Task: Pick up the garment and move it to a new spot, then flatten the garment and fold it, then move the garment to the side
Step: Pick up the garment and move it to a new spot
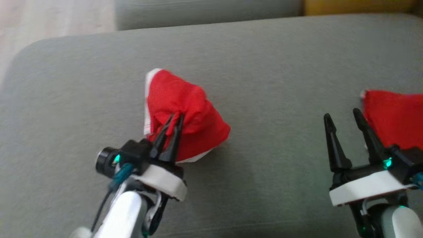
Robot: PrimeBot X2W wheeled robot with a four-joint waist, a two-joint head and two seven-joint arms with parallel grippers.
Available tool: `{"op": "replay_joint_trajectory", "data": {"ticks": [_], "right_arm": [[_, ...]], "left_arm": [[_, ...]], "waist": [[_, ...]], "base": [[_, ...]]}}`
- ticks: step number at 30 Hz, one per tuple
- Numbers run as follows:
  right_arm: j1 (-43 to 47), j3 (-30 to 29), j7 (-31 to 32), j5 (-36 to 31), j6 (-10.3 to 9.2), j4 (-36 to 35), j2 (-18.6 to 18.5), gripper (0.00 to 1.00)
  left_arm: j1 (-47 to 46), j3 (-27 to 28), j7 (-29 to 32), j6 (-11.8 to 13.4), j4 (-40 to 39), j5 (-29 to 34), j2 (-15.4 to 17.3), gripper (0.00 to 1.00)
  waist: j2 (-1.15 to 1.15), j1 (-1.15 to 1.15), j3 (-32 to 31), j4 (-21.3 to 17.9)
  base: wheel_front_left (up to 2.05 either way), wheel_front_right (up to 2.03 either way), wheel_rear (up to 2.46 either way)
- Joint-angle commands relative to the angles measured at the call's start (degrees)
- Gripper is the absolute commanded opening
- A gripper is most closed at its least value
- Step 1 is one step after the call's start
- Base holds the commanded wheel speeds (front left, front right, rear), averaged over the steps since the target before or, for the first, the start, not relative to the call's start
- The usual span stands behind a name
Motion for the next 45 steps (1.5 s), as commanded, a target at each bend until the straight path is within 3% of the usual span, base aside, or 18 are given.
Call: {"op": "replay_joint_trajectory", "data": {"ticks": [1, 5, 12, 13, 14, 22, 31, 37, 45], "right_arm": [[-2.4, 2.2, -0.7, 0.7, -0.04, -1.6, -0.3, 1.00], [-2.9, 3.6, -1.6, 1.4, -0.04, -0.5, 0.0, 1.00], [-2.9, 3.8, -3.0, 2.0, -0.04, 0.9, 0.3, 1.00], [-2.9, 3.6, -3.2, 2.0, -0.04, 1.0, 0.4, 1.00], [-2.9, 3.5, -3.4, 2.0, -0.04, 1.2, 0.5, 1.00], [-2.6, 2.2, -3.0, 1.2, -0.04, 1.7, 0.0, 1.00], [-1.1, 1.0, -1.6, 0.6, -0.04, 1.9, -0.5, 1.00], [0.3, 0.0, -0.9, 0.3, -0.04, 2.1, -0.3, 1.00], [3.0, -0.3, -0.2, 0.3, -0.04, 2.6, 0.1, 1.00]], "left_arm": [[-4.3, 0.2, 0.3, -0.3, 0.4, 0.7, 0.0, 0.00], [-6.0, -1.8, 0.7, -0.2, 7.4, 1.0, -0.2, 0.00], [-7.5, -2.1, -1.0, 0.3, 14.2, 0.2, -0.3, 0.00], [-7.7, -1.9, -1.6, 0.6, 14.4, -0.1, -0.3, 0.46], [-7.8, -1.7, -2.2, 1.1, 14.4, -0.1, -0.3, 1.00], [-6.4, -0.1, -4.5, 3.8, 7.5, 0.1, 0.2, 1.00], [-1.5, 6.3, -4.6, 8.1, 0.2, -0.3, 4.1, 1.00], [1.6, 8.6, -4.4, 8.3, -1.3, -0.8, 7.2, 1.00], [6.3, 8.3, -2.8, 8.5, -3.2, -1.5, 8.5, 1.00]], "waist": [[0.00, 0.00, 2.3, -7.6], [0.00, 0.00, 3.7, -12.4], [0.00, 0.00, 4.9, -14.3], [0.00, 0.00, 4.9, -14.1], [0.00, 0.00, 4.9, -13.8], [0.00, 0.00, 2.3, -8.7], [0.00, 0.00, -1.0, -2.3], [0.00, 0.00, -2.4, 0.1], [0.00, 0.00, -4.7, 0.0]], "base": [[0.00, 0.00, 0.00], [0.00, 0.00, 0.00], [0.00, 0.00, 0.00], [0.00, 0.00, 0.00], [0.00, 0.00, 0.00], [0.00, 0.00, 0.00], [0.00, 0.00, 0.00], [0.00, 0.00, 0.00], [0.00, 0.00, 0.00]]}}
